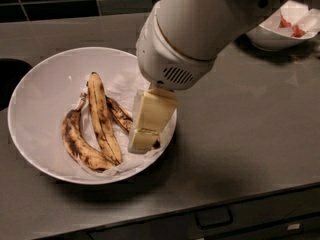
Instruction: Pick banana from white bowl
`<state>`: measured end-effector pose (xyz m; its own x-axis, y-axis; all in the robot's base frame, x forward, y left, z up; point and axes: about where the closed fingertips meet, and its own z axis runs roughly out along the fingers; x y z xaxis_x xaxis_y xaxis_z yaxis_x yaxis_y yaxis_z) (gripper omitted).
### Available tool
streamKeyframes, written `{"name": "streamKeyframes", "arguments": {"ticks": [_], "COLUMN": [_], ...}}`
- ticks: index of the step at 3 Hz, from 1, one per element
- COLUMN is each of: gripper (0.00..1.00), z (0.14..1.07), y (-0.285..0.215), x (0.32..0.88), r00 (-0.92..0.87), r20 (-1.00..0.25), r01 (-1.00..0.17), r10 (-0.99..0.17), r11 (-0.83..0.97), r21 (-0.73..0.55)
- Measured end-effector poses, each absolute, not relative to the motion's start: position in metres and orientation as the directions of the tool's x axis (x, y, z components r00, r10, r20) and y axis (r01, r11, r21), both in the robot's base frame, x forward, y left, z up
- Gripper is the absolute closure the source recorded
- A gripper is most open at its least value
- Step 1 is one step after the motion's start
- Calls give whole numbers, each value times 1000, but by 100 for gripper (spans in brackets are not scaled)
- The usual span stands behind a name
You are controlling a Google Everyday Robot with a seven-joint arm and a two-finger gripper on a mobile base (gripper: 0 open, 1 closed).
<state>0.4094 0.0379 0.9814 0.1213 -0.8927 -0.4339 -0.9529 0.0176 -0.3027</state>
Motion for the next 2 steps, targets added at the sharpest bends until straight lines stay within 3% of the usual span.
{"name": "streamKeyframes", "arguments": {"ticks": [2], "gripper": [0], "z": [992], "y": [63], "x": [412], "r00": [39], "r20": [-575], "r01": [-959], "r10": [-817], "r11": [132], "r21": [-252]}}
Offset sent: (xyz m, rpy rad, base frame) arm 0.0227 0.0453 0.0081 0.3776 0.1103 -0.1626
